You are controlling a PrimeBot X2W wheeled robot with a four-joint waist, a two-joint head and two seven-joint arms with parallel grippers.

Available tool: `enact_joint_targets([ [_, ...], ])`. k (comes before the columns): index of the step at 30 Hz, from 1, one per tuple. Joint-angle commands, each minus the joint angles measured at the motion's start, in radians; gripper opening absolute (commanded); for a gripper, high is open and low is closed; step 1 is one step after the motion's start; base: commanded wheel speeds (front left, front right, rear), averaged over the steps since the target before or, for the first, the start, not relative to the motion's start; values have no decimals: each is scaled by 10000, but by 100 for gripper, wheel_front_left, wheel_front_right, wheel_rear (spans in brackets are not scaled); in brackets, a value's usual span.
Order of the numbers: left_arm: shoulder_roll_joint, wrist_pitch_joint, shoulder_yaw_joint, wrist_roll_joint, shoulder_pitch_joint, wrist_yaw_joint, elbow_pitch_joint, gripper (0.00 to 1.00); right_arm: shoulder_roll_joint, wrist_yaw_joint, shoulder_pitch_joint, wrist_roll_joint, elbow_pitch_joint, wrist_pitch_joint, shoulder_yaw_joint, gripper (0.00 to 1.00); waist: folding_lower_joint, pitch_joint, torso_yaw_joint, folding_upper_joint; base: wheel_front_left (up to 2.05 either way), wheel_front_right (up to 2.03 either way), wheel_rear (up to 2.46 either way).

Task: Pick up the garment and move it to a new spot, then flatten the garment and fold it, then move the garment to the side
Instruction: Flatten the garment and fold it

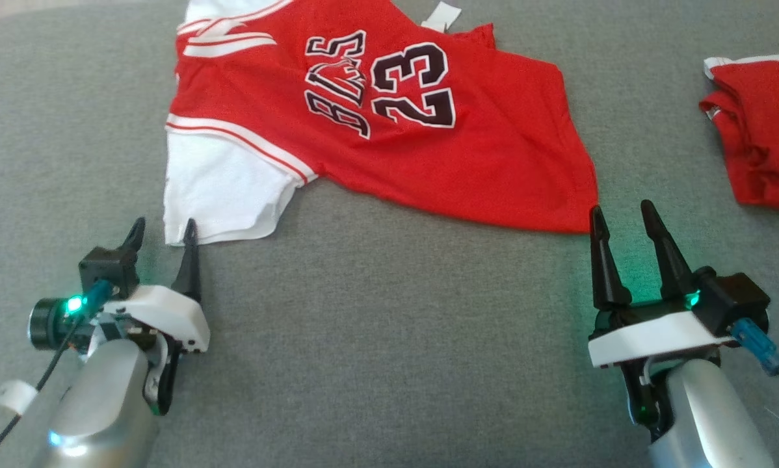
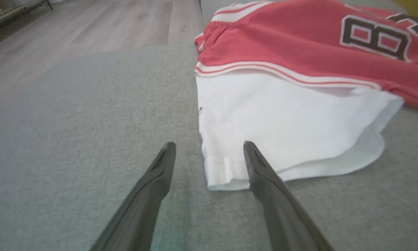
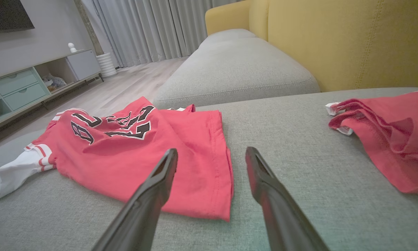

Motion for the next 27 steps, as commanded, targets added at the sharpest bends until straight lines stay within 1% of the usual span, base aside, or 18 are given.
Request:
enact_joint_targets([
  [1, 373, 95, 354, -38, -422, 2, 24, 100, -47, -9, -220, 30, -324, -65, 231, 100, -1, 104, -118, 0, 0, 0, 0],
  [5, 388, 339, 295, -87, -640, -54, 622, 100, -47, -9, -205, 17, -344, -65, 211, 100, -1, 158, -192, 0, 0, 0, 0],
  [10, 354, 469, 167, -157, -771, -284, 1143, 100, -47, -9, -180, 12, -352, -65, 233, 100, -1, 126, -254, 0, 0, 0, 0],
  [11, 336, 496, 127, -160, -784, -327, 1214, 81, -47, -9, -173, 10, -346, -65, 224, 100, -1, 108, -252, 0, 0, 0, 0],
  [12, 336, 496, 127, -160, -784, -327, 1214, 81, -47, -9, -173, 10, -346, -65, 224, 100, -1, 108, -252, 0, 0, 0, 0],
  [13, 313, 533, 69, -150, -790, -375, 1271, 12, -47, -9, -163, 6, -337, -65, 210, 100, -1, 84, -246, 0, 0, 0, 0],
  [14, 283, 578, 10, -154, -790, -450, 1317, 0, -47, -9, -151, 1, -323, -65, 193, 100, -1, 53, -233, 0, 0, 0, 0],
  [16, 218, 572, -52, -194, -795, -570, 1339, 0, -47, -9, -135, -6, -283, -65, 158, 100, -1, -19, -189, 0, 0, 0, 0],
  [21, 107, -132, 86, -332, -780, -511, 980, 0, -47, -9, -200, 76, -12, -64, 215, 100, -1, -270, -43, 0, 0, 0, 0],
  [25, 55, -826, 158, -272, -685, -368, 241, 0, -47, -9, -434, 70, 417, 198, 251, 100, -1, -446, 169, 0, 0, 0, 0],
  [27, 31, -1016, 209, -254, -599, -350, -282, 0, -47, -9, -585, 281, 749, 486, 189, 100, -1, -500, 306, 0, 0, 0, 0],
])
